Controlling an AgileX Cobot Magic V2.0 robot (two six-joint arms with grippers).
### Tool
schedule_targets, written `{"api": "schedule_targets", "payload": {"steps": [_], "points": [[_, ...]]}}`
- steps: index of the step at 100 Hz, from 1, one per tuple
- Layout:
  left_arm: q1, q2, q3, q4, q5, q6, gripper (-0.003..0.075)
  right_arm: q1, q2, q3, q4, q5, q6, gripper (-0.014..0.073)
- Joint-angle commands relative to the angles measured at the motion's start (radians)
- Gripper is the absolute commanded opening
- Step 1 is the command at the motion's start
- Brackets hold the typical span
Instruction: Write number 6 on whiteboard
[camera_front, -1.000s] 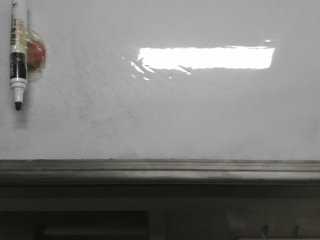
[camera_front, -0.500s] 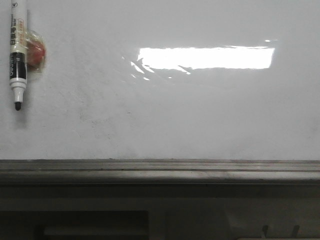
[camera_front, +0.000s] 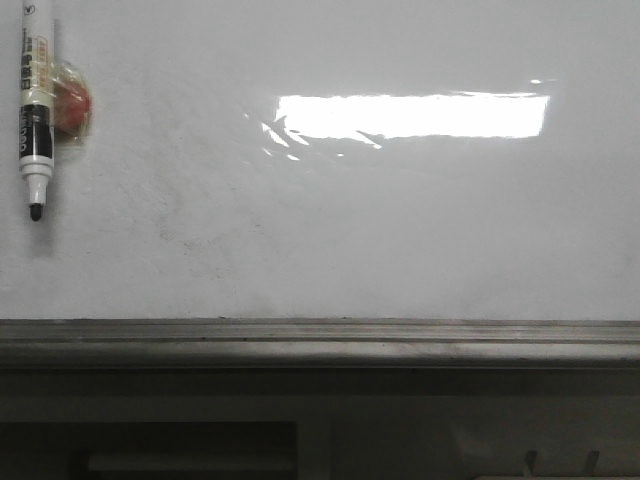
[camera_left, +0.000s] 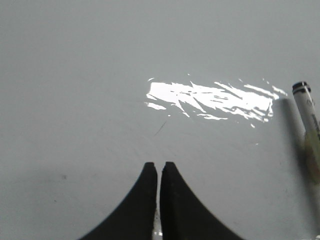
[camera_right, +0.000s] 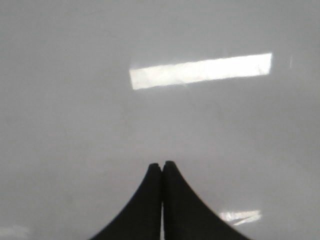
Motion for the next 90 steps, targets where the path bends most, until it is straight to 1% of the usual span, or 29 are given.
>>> {"api": "schedule_targets", "payload": {"steps": [1, 6, 10, 14, 17, 23, 32, 44, 49, 59, 67, 73, 77, 79, 80, 87, 90], "points": [[0.004, -0.031, 0.049, -0.17, -0.081, -0.007, -0.002, -0.007, -0.017, 0.024, 0.189, -0.08, -0.003, -0.0065], [0.004, -0.031, 0.049, -0.271, -0.093, -0.007, -0.002, -0.007, -0.017, 0.022, 0.283, -0.073, -0.003, -0.0065], [0.004, -0.031, 0.047, -0.357, -0.1, -0.007, -0.002, -0.007, -0.017, 0.019, 0.317, -0.065, -0.003, -0.0065], [0.002, -0.031, 0.038, -0.424, -0.101, -0.007, -0.002, -0.007, -0.017, 0.011, 0.322, -0.043, -0.003, -0.0064], [0.002, -0.031, 0.029, -0.442, -0.095, -0.007, -0.002, -0.007, -0.017, -0.005, 0.32, -0.004, -0.003, -0.0064], [0.002, -0.029, -0.006, -0.436, -0.056, -0.005, -0.002, -0.007, -0.005, -0.037, 0.309, 0.069, -0.003, -0.0062], [0.002, 0.006, -0.077, -0.386, 0.048, 0.002, -0.002, -0.007, 0.041, -0.11, 0.259, 0.184, -0.003, -0.0062], [0.002, 0.117, -0.216, -0.287, 0.222, 0.006, -0.002, -0.007, 0.183, -0.244, 0.175, 0.32, -0.003, -0.0062], [0.002, 0.179, -0.27, -0.255, 0.295, 0.036, -0.002, -0.007, 0.252, -0.298, 0.143, 0.365, -0.003, -0.0062], [0.002, 0.3, -0.364, -0.255, 0.403, 0.147, -0.002, -0.007, 0.38, -0.393, 0.105, 0.417, -0.004, -0.0065], [0.002, 0.388, -0.417, -0.263, 0.441, 0.199, -0.002, -0.007, 0.456, -0.443, 0.105, 0.428, -0.004, -0.0064], [0.002, 0.437, -0.444, -0.305, 0.455, 0.243, -0.0019, -0.007, 0.499, -0.47, 0.105, 0.436, -0.015, -0.0057], [0.002, 0.469, -0.458, -0.354, 0.463, 0.298, -0.0017, -0.007, 0.519, -0.48, 0.107, 0.44, -0.034, -0.0027], [0.001, 0.484, -0.463, -0.376, 0.468, 0.33, -0.0013, -0.007, 0.526, -0.486, 0.107, 0.442, -0.039, 0.0008], [-0.002, 0.489, -0.463, -0.397, 0.471, 0.343, -0.0011, -0.007, 0.529, -0.486, 0.107, 0.444, -0.039, 0.0008], [-0.009, 0.536, -0.472, -0.53, 0.484, 0.475, 0.0044, -0.007, 0.541, -0.49, 0.111, 0.446, -0.041, 0.0152], [-0.013, 0.555, -0.472, -0.587, 0.489, 0.538, 0.0092, -0.007, 0.544, -0.49, 0.114, 0.446, -0.041, 0.0244]]}}
